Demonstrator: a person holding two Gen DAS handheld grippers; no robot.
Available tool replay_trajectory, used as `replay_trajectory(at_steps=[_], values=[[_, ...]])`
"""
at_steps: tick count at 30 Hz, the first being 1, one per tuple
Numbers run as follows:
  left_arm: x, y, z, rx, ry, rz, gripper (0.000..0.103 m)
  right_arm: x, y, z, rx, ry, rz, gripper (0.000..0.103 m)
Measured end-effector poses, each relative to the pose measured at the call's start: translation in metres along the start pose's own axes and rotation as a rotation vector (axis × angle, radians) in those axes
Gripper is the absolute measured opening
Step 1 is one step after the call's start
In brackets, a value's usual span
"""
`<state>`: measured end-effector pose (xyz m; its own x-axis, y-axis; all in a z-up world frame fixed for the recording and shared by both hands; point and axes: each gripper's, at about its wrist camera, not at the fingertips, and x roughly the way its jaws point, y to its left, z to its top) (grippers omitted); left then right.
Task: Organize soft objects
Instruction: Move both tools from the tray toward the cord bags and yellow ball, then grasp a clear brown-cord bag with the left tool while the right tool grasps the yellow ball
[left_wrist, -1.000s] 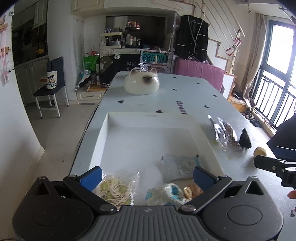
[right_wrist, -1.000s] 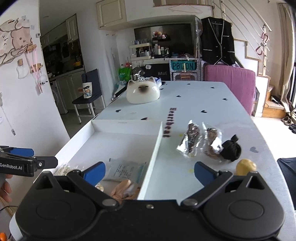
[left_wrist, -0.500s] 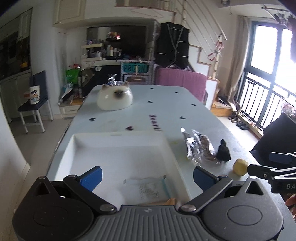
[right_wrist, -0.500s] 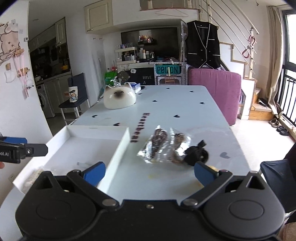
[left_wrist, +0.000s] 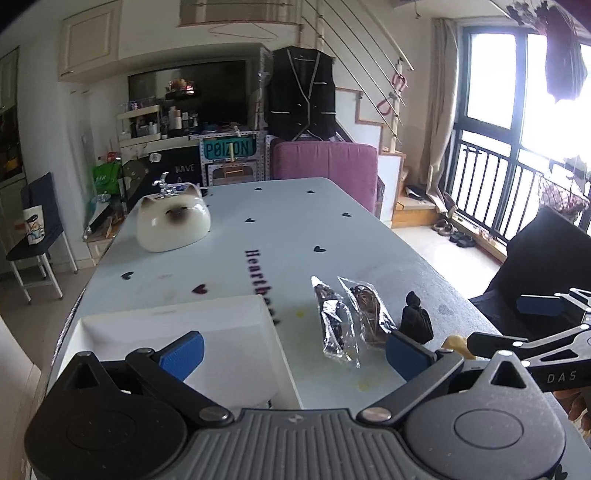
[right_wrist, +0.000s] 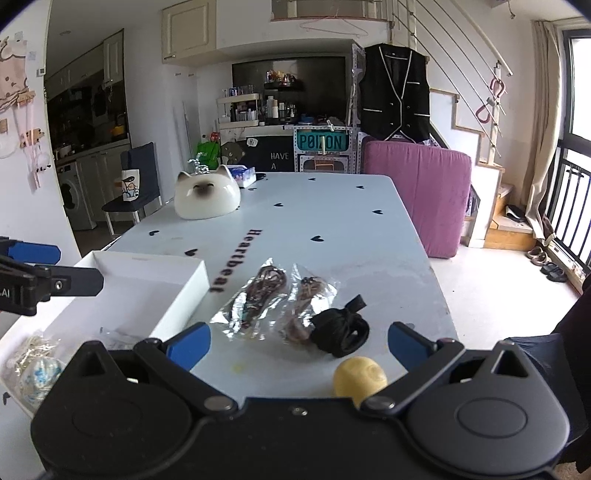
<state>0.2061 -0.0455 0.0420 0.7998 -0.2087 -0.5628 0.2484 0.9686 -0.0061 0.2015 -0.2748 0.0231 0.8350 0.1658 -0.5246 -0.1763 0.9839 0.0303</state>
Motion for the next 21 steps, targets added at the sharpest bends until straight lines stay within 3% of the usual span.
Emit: replay_trajectory(at_steps=[9, 16, 21], values=[[0.041, -0.016, 0.013, 0.054, 0.001, -0.015, 0.102, 0.025, -0.043, -0.006, 0.071, 0.025, -0.023, 0.103], [0.081, -0.036, 0.015, 0.149, 0.066, -0.077, 0.079, 0.045, -0.063, -0.021, 0.086, 0.056, -0.035, 0.103], [0.109, -0.052, 0.01, 0.227, 0.115, -0.122, 0.072, 0.057, -0.069, -0.029, 0.071, 0.08, -0.061, 0.103]])
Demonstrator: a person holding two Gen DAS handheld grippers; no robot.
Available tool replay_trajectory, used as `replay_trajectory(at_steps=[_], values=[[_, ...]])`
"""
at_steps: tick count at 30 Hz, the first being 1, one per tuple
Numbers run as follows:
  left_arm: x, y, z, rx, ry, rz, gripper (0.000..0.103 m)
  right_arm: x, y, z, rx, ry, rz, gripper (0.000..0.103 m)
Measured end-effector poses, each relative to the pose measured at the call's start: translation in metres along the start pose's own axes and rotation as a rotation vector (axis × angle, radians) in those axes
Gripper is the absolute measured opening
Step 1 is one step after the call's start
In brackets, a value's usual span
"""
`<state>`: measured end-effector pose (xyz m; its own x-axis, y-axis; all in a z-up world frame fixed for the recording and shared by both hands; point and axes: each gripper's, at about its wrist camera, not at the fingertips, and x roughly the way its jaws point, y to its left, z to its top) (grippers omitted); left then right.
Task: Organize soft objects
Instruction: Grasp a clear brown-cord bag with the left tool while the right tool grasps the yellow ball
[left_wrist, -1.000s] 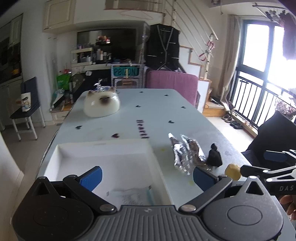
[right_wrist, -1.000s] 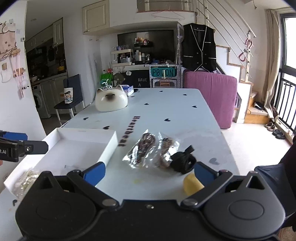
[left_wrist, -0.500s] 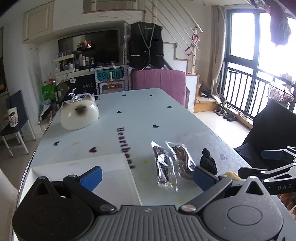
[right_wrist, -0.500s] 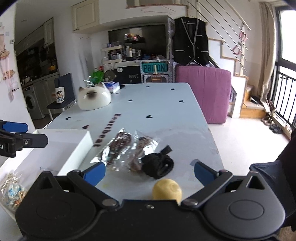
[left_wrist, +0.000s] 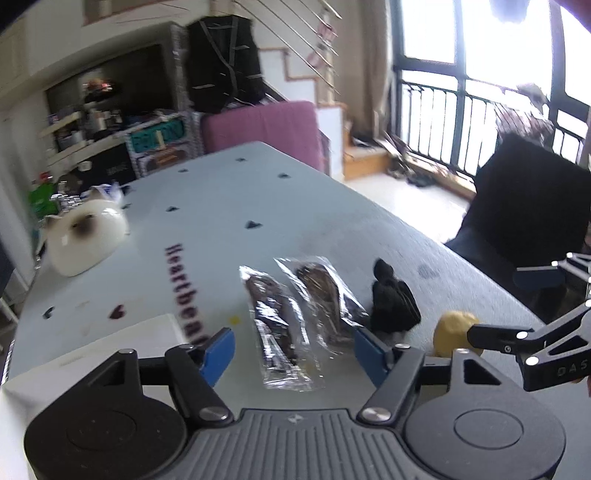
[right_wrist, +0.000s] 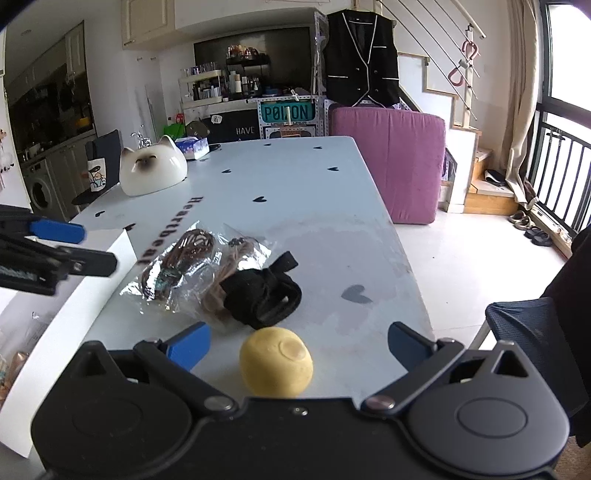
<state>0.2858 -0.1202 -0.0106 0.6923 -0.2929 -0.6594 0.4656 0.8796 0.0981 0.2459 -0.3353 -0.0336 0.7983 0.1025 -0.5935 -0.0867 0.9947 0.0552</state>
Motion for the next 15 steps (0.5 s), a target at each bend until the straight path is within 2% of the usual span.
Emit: replay_trajectory(at_steps=[3, 8, 12, 15], values=[[0.016, -0.006, 0.003, 0.045, 0.022, 0.002, 0.071, 0.003, -0.004, -0.004, 0.016, 0.0, 0.022, 0.103], [0.046, -0.006, 0.012, 0.094, 0.064, 0.049, 0.066, 0.008, -0.006, -0.007, 0.037, -0.003, 0.041, 0.102], [0.067, -0.005, 0.016, 0.131, 0.1, 0.084, 0.065, 0.014, -0.006, -0.008, 0.06, -0.006, 0.052, 0.094], [0.081, -0.008, 0.016, 0.17, 0.131, 0.101, 0.065, 0.019, -0.006, -0.008, 0.069, -0.003, 0.062, 0.094]])
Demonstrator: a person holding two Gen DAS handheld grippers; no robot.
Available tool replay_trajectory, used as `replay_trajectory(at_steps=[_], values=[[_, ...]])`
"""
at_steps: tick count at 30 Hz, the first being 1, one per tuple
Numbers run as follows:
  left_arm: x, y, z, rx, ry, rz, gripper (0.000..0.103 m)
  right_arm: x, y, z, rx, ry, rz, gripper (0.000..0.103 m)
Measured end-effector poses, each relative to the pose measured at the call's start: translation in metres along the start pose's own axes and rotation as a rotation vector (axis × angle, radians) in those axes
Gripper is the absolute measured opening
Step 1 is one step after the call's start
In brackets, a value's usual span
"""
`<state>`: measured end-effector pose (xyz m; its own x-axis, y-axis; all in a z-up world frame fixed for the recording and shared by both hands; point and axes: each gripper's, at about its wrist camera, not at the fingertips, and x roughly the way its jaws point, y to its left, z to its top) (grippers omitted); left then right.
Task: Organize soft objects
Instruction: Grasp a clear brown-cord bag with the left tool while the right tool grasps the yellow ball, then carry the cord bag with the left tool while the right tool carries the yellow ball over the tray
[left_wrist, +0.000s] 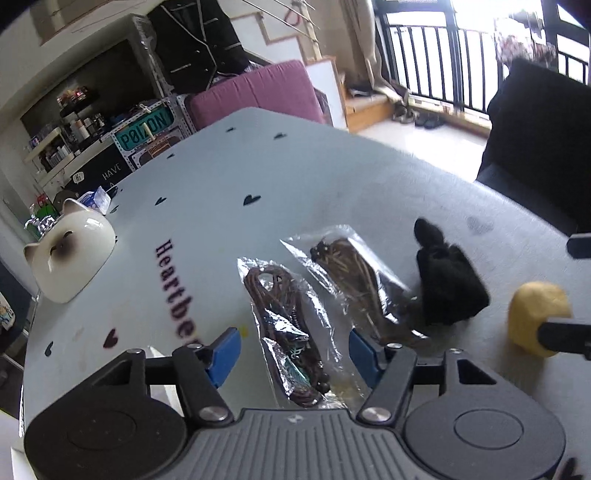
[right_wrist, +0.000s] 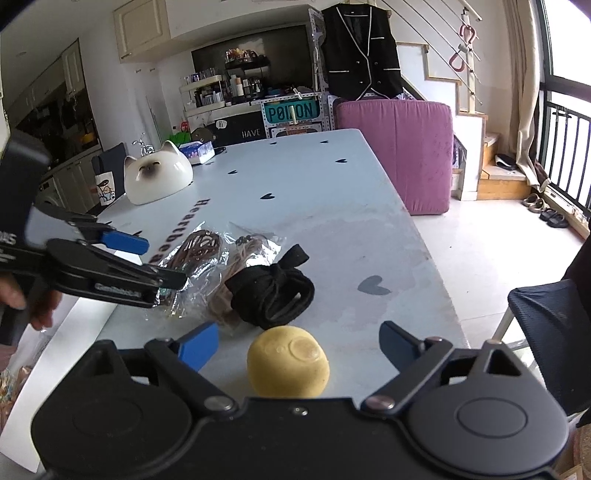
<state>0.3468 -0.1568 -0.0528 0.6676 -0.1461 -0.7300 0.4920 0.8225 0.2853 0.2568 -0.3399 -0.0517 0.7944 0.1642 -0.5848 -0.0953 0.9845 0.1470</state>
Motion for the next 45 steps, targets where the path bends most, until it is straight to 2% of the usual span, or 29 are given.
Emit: replay_trajectory(at_steps=[7, 9, 11, 15, 17, 20, 21, 31, 45], values=[[0.021, 0.0, 0.003, 0.014, 0.023, 0.02, 0.065, 0.011, -0.001, -0.003, 0.01, 0.018, 0.007, 0.09], [0.025, 0.003, 0.003, -0.006, 0.025, 0.007, 0.061, 0.015, -0.002, -0.004, 0.021, 0.027, 0.005, 0.09], [0.028, 0.005, 0.002, -0.023, 0.028, -0.002, 0.05, 0.017, -0.001, -0.005, 0.023, 0.034, -0.001, 0.087], [0.026, 0.008, 0.002, -0.065, 0.019, -0.017, 0.039, 0.023, -0.001, -0.006, 0.03, 0.051, 0.001, 0.069], [0.024, 0.011, 0.002, -0.092, 0.019, -0.025, 0.033, 0.023, -0.002, -0.006, 0.039, 0.056, 0.002, 0.065], [0.02, 0.014, 0.0, -0.125, 0.015, -0.045, 0.028, 0.022, -0.002, -0.006, 0.05, 0.057, 0.011, 0.056], [0.02, 0.016, -0.001, -0.134, 0.018, -0.055, 0.028, 0.021, -0.002, -0.006, 0.05, 0.055, 0.015, 0.05], [-0.01, 0.014, -0.009, -0.157, -0.007, -0.11, 0.026, 0.01, -0.001, -0.007, 0.092, 0.037, 0.026, 0.041], [-0.065, 0.006, -0.028, -0.214, -0.076, -0.188, 0.026, -0.02, 0.012, -0.009, 0.118, -0.005, 0.041, 0.037]])
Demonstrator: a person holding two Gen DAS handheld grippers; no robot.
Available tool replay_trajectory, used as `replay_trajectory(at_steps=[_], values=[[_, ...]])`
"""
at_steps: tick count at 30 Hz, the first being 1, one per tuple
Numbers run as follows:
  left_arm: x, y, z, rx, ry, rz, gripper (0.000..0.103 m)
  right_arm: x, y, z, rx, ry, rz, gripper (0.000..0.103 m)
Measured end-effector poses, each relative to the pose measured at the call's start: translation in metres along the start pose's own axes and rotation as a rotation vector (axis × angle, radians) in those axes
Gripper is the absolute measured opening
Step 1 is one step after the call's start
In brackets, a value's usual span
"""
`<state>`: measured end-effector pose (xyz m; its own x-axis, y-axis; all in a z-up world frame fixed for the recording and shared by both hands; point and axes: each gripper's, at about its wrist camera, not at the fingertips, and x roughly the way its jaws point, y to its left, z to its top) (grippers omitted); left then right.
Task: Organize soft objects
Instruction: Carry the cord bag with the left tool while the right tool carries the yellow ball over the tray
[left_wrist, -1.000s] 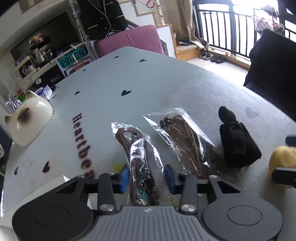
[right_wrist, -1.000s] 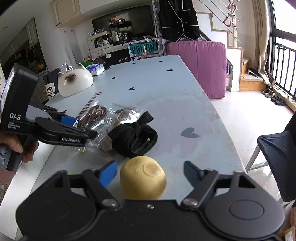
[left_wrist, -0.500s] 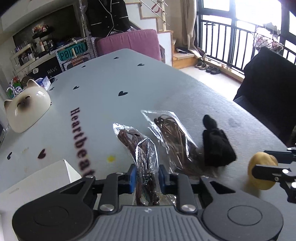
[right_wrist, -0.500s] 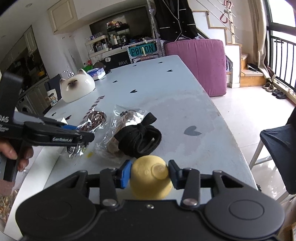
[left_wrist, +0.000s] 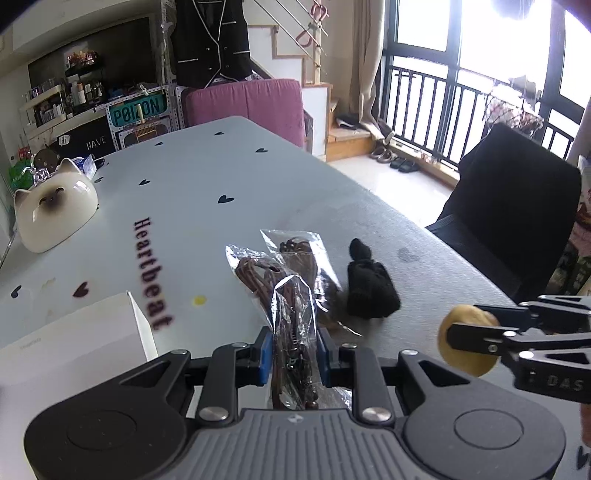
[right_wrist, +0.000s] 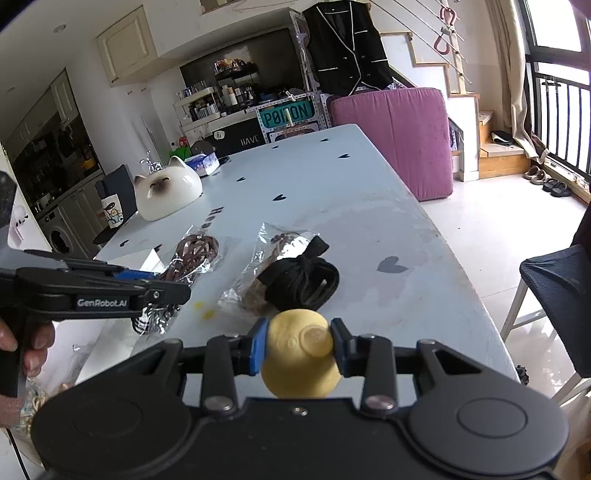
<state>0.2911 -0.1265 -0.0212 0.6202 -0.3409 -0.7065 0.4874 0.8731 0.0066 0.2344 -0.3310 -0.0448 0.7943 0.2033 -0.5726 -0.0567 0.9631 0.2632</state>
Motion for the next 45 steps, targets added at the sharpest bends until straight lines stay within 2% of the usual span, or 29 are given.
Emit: replay_trajectory(at_steps=[3, 6, 13, 21, 35, 41, 45], values=[[-0.012, 0.0, -0.003, -0.015, 0.005, -0.004, 0.026, -0.006, 0.004, -0.002, 0.004, -0.005, 0.001, 0.037], [-0.028, 0.001, -0.008, -0.035, -0.017, -0.033, 0.026, -0.012, 0.008, -0.003, 0.012, -0.01, 0.001, 0.037], [-0.059, 0.006, -0.019, -0.055, -0.06, -0.037, 0.026, -0.024, 0.021, -0.009, 0.01, -0.01, 0.001, 0.037], [-0.088, 0.035, -0.036, -0.105, -0.093, 0.011, 0.026, -0.029, 0.046, -0.009, -0.013, -0.014, 0.035, 0.037], [-0.142, 0.11, -0.073, -0.21, -0.139, 0.129, 0.026, -0.016, 0.114, -0.007, -0.067, 0.004, 0.144, 0.037], [-0.146, 0.151, -0.089, -0.254, -0.129, 0.178, 0.026, -0.011, 0.141, -0.007, -0.098, 0.02, 0.171, 0.037], [-0.135, 0.178, -0.104, -0.285, -0.088, 0.22, 0.026, -0.008, 0.153, -0.008, -0.106, 0.036, 0.184, 0.037]])
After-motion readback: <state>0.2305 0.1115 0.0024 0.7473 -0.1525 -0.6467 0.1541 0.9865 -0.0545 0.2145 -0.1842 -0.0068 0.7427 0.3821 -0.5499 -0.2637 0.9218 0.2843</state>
